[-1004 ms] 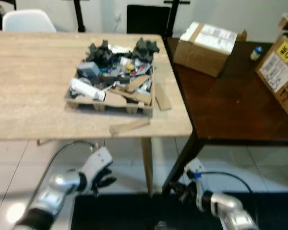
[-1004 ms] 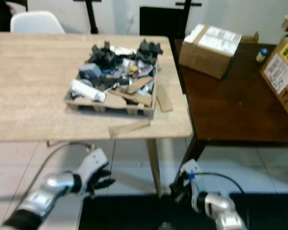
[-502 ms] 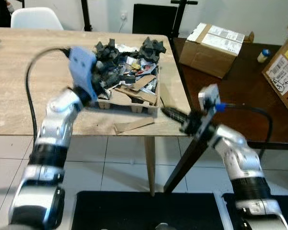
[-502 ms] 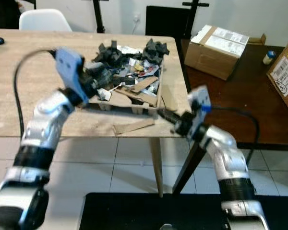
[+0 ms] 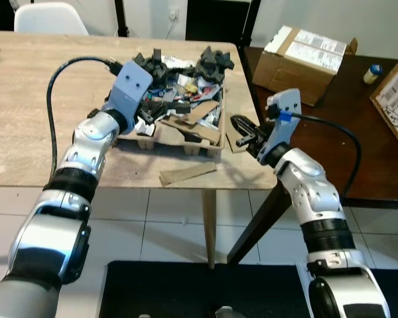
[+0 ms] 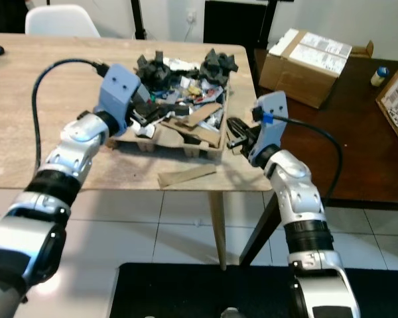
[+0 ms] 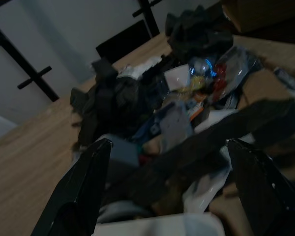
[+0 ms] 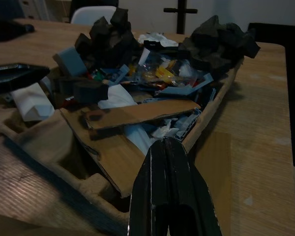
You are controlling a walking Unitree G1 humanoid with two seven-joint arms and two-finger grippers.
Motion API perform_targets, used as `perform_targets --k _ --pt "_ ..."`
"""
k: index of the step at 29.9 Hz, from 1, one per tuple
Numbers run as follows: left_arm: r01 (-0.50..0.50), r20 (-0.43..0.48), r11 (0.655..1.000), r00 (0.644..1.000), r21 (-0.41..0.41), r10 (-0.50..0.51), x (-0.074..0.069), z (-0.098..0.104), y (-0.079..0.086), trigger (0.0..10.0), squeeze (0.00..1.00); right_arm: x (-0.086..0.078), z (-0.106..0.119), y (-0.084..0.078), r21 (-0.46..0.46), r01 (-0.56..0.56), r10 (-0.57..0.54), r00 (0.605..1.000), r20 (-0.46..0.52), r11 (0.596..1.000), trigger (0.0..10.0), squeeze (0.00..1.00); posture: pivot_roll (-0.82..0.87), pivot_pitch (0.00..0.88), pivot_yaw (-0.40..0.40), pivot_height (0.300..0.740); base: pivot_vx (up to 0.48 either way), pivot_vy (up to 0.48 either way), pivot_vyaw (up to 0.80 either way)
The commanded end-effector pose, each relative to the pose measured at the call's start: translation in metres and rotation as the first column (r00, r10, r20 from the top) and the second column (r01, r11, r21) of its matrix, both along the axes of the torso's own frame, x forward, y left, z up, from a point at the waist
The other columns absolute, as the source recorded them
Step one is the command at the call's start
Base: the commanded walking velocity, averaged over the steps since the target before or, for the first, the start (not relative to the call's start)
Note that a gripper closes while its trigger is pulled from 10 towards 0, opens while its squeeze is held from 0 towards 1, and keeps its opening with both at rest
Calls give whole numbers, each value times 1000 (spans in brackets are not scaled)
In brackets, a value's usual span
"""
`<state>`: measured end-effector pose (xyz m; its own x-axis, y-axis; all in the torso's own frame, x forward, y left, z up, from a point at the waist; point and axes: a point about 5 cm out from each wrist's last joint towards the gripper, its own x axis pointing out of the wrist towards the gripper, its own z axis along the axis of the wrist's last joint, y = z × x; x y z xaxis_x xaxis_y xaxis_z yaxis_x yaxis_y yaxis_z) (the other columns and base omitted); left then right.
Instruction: Picking trash to rubbish bin
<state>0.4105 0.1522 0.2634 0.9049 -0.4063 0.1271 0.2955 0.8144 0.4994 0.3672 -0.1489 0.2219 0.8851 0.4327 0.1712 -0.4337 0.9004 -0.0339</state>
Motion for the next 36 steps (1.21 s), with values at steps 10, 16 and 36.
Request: perform_targets --k 10,16,36 --pt "1 -36 999 999 33 0 4 -18 -11 10000 0 2 -2 5 14 67 -67 998 21 998 10000 0 -2 170 -18 740 0 0 0" --pt "-40 -38 999 998 22 40 5 -23 -11 10000 0 -2 8 3 57 80 -83 994 66 995 10000 0 -16 189 -9 740 0 0 0" --pt "-116 -19 987 993 116 119 9 -22 -14 10000 0 -14 25 -1 71 110 -118 985 127 991 10000 0 -70 297 7 740 0 0 0"
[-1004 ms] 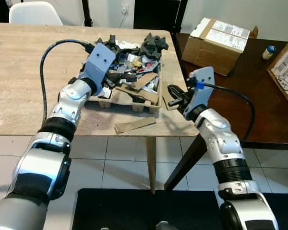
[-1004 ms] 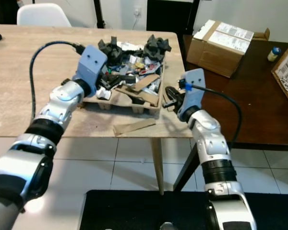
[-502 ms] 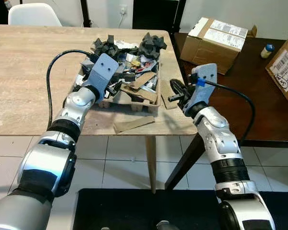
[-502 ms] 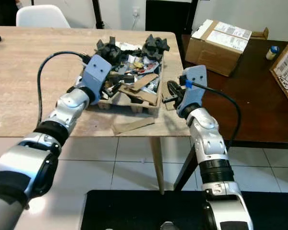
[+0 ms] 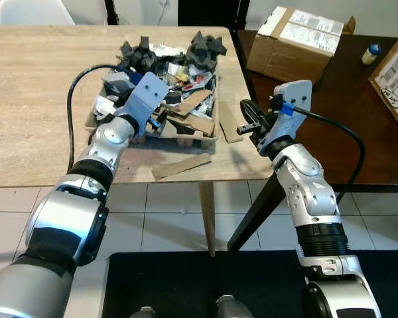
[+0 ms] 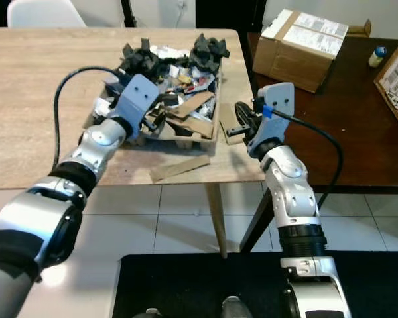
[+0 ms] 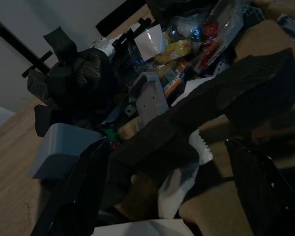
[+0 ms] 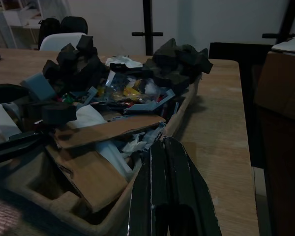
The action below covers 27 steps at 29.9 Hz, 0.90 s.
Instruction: Picking trash to rubbish bin
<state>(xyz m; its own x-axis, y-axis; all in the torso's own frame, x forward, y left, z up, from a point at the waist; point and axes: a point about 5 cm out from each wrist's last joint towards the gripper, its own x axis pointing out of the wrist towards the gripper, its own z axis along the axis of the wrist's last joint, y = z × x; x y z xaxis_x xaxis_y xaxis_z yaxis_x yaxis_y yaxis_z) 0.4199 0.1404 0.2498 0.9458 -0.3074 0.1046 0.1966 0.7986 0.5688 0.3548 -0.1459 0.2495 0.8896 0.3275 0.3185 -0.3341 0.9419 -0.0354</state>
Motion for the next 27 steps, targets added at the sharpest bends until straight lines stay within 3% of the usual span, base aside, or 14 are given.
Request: perform_targets --k 1,9,10,11,12,13,14,15,16,27 --pt "-3 -37 1000 999 28 4 0 -8 -2 10000 0 -3 -2 -4 10 13 -13 1000 -8 1000 10000 0 -71 299 8 740 0 0 0" --pt "-57 -13 998 998 21 57 2 -1 3 10000 0 -5 4 -6 20 25 -25 1000 2 999 10000 0 -79 311 8 740 0 0 0" --pt "-58 -17 998 998 19 58 2 -1 3 8510 0 -6 4 -6 20 25 -25 1000 2 999 10000 0 -78 311 9 740 0 0 0" --pt "-58 -17 998 998 19 58 2 -1 3 8510 0 -6 4 -6 20 25 -25 1000 2 999 10000 0 -78 311 9 740 0 0 0" --pt "-59 -19 998 998 20 59 2 -1 3 5529 0 -6 5 -6 20 26 -26 1000 2 999 10000 0 -78 311 9 740 0 0 0" --pt "-59 -19 998 998 20 59 2 -1 3 5529 0 -6 5 -6 20 26 -26 1000 2 999 10000 0 -78 311 9 740 0 0 0" --pt "-55 -33 998 998 6 55 2 -1 4 2706 0 -6 5 -6 20 27 -27 1000 2 999 10000 0 -79 310 9 740 0 0 0" --pt "-48 -45 999 998 -5 48 2 -2 3 1843 0 -5 5 -6 20 27 -27 1000 1 999 10000 0 -78 307 11 740 0 0 0" --pt "-40 -59 999 997 -14 39 2 -3 3 0 0 -5 5 -6 22 28 -29 1000 0 999 10000 0 -77 306 11 740 0 0 0" --pt "-16 -107 999 994 -30 12 2 -7 7 0 0 -4 4 -9 26 44 -44 999 -10 999 10000 0 -66 298 11 740 0 0 0"
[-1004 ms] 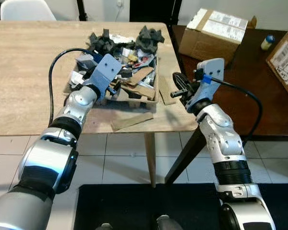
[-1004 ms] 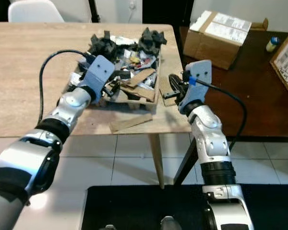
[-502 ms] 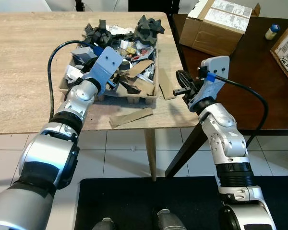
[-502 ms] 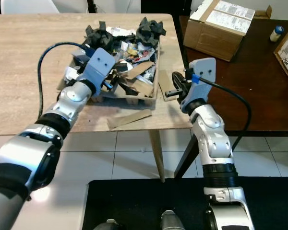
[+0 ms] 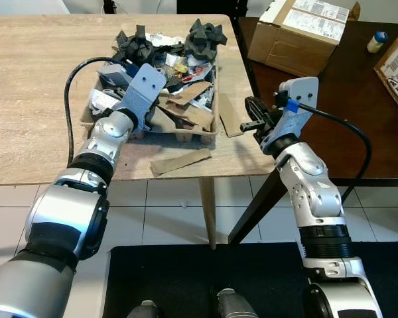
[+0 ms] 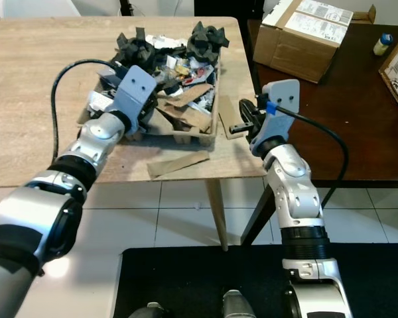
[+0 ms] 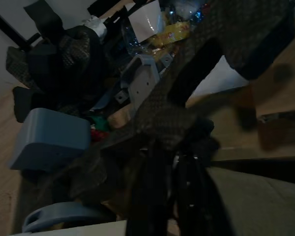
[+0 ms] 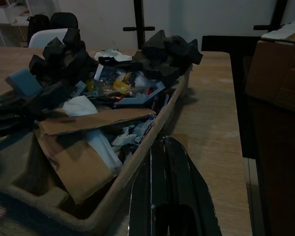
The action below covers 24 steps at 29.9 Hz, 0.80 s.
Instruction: Picking trash to rubbish bin
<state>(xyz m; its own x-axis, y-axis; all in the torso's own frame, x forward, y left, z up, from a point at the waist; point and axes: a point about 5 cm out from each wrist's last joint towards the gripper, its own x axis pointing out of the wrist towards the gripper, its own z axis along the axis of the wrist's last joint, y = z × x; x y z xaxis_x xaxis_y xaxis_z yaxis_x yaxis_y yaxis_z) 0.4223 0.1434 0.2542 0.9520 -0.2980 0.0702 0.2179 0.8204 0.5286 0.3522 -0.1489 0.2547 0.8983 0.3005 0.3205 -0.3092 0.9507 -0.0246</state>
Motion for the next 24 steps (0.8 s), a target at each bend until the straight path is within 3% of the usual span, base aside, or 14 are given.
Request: perform_targets --k 1,7,8,9,10,13,16,17,19,21,22,24 --pt "-6 -59 1000 998 7 6 -1 -11 3 0 0 -1 -1 -6 15 18 -17 1000 -8 1000 10000 0 -66 298 11 740 0 0 0" --pt "-9 -44 1000 999 -15 8 0 -5 7 0 0 0 -1 -7 18 21 -21 1000 -7 1000 10000 0 -58 289 9 740 0 0 0" --pt "3 -27 998 1000 -66 -5 0 3 8 0 0 1 0 -8 19 22 -22 1000 -3 1000 10000 0 -56 283 9 740 0 0 0" --pt "3 -27 998 1000 -66 -5 0 3 8 0 0 1 0 -8 19 22 -22 1000 -3 1000 10000 0 -56 283 9 740 0 0 0" --pt "30 -8 990 999 -139 -32 1 12 8 0 0 2 1 -8 19 23 -23 1000 0 1000 10000 0 -53 279 7 740 0 0 0" --pt "51 7 981 999 -189 -51 1 19 8 0 0 2 2 -8 18 23 -23 1000 2 1000 10000 0 -52 277 5 740 0 0 0" --pt "151 58 924 989 -352 -140 0 43 9 0 0 4 3 -9 16 23 -23 1000 4 1000 10000 0 -44 269 -1 740 0 0 0" --pt "151 58 924 989 -352 -140 0 43 9 0 0 4 3 -9 16 23 -23 1000 4 1000 10000 0 -44 269 -1 740 0 0 0" --pt "226 105 867 974 -444 -200 -2 60 14 0 0 4 3 -9 17 23 -23 1000 5 1000 10000 0 -38 263 -4 740 0 0 0" --pt "226 105 867 974 -444 -200 -2 60 14 0 0 4 3 -9 17 23 -23 1000 5 1000 10000 0 -38 263 -4 740 0 0 0" --pt "295 140 823 955 -485 -260 -5 70 17 0 0 5 3 -9 18 21 -21 1000 5 1000 10000 0 -33 254 -7 740 0 0 0" --pt "319 150 810 948 -492 -282 -6 72 18 0 0 6 3 -9 18 21 -21 1000 5 1000 10000 0 -33 254 -7 740 0 0 0"
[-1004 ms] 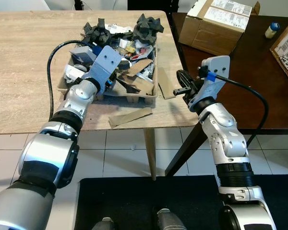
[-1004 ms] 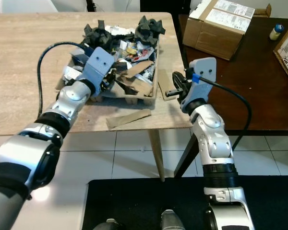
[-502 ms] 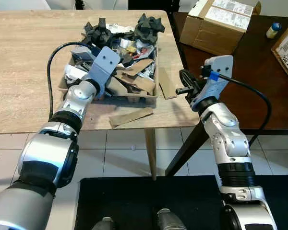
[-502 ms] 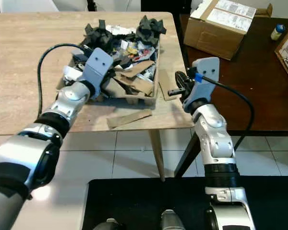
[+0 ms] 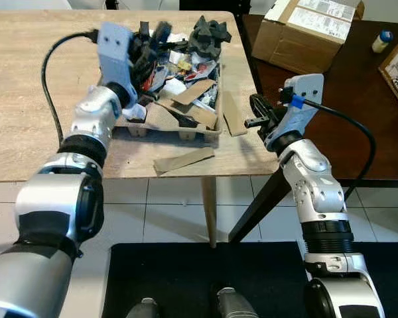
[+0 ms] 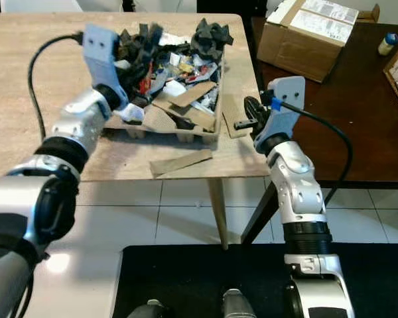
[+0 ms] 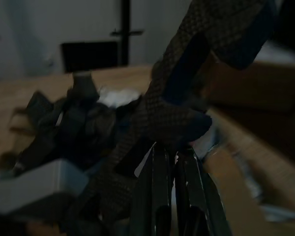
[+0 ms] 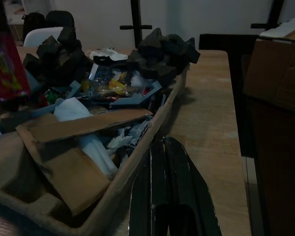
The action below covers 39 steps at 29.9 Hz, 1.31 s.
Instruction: Picking trash to rubbish bin
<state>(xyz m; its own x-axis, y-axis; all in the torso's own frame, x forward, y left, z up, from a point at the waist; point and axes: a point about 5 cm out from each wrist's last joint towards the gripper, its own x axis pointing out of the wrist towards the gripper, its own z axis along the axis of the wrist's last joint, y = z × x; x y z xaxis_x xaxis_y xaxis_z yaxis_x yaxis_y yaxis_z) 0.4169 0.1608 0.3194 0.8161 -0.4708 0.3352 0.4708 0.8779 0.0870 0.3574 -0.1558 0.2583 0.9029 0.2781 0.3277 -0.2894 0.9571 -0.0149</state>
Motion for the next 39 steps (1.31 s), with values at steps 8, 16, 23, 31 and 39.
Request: perform_targets --k 8,16,23,31,39 --pt "152 90 988 984 36 -154 -9 22 6 0 0 2 2 1 18 -9 8 1000 14 1000 10000 0 -27 235 -10 740 0 0 0" --pt "371 183 900 924 -227 -335 -19 55 18 0 0 -1 13 6 74 -73 68 995 73 995 10000 0 -29 221 -11 740 0 0 0" --pt "527 230 823 845 -213 -482 -26 61 10 0 0 -5 23 15 106 -153 140 982 124 983 10000 0 -29 219 -15 740 0 0 0" --pt "672 215 722 739 -164 -639 -34 60 -4 0 0 -15 45 38 144 -323 287 931 225 935 10000 1000 -26 213 -15 740 0 0 0" --pt "745 89 666 666 -39 -740 -39 32 -14 0 0 -27 51 65 54 -467 441 862 249 882 10000 1000 -30 207 -22 740 0 0 0"
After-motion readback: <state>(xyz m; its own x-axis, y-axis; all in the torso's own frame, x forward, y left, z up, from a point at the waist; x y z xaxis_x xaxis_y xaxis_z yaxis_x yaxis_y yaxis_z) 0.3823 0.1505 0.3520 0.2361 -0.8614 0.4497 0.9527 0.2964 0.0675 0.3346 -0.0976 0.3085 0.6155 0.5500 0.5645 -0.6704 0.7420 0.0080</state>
